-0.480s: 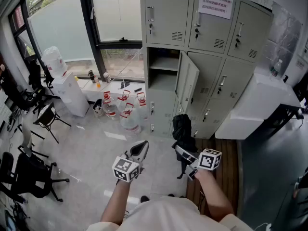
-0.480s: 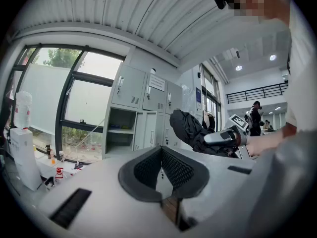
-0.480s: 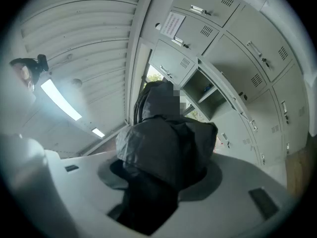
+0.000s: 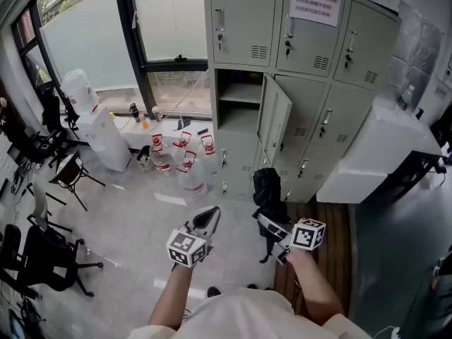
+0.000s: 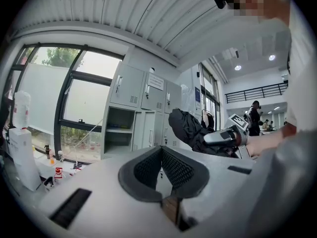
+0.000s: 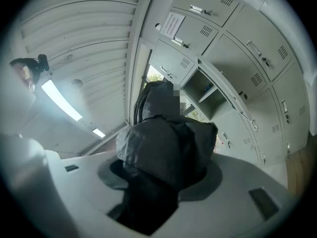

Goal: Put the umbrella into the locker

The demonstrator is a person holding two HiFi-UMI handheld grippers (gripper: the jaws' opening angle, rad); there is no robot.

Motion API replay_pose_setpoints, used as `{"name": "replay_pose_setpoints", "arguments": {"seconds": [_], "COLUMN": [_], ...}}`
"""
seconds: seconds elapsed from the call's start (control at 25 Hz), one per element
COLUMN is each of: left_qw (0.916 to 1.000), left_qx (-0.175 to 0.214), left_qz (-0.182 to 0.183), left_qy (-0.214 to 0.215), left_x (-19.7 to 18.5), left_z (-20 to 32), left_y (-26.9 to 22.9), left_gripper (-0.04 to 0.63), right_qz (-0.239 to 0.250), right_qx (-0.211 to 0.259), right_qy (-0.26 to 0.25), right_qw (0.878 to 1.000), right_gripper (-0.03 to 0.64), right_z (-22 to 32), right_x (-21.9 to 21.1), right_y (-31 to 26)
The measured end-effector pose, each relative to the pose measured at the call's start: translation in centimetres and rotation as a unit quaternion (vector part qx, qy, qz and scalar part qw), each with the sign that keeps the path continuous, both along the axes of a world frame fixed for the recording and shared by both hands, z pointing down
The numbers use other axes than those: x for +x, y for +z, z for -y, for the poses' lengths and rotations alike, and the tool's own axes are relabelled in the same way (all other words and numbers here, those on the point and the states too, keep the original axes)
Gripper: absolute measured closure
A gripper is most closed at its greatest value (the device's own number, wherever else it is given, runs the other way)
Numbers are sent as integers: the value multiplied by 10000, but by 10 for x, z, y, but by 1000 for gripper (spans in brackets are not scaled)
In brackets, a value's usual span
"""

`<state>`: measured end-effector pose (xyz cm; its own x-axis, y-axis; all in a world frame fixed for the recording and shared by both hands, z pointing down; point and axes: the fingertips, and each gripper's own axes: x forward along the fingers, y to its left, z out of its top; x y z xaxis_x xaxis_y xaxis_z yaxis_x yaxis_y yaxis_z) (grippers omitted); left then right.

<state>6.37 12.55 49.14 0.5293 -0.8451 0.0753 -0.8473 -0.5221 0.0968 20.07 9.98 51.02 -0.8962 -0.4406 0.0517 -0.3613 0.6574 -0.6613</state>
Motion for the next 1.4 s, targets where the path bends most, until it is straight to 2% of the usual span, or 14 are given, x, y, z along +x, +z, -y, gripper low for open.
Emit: {"name": "replay_pose_setpoints", "arguments": {"seconds": [0.4, 0.76, 1.4], "left_qw": [10000, 9998, 9991], "left_qx": [-58, -54, -164], "left_qz": [-72, -161, -156], "left_qy": [-6, 46, -369], "left_x": [18, 50, 76], "left_z": [0, -2, 1], "left_y": [3, 7, 23], "left_gripper": [591, 591, 591], "right_qz": [164, 402, 393], "right_qx": [-31, -96, -246], "right_qy": [-144, -329, -833], "right_qw": [9998, 9986, 9954], "right_gripper": [367, 365, 365], "right_z": [-2, 3, 14], "right_x": [14, 40, 58], "right_y": [2, 7, 26]}}
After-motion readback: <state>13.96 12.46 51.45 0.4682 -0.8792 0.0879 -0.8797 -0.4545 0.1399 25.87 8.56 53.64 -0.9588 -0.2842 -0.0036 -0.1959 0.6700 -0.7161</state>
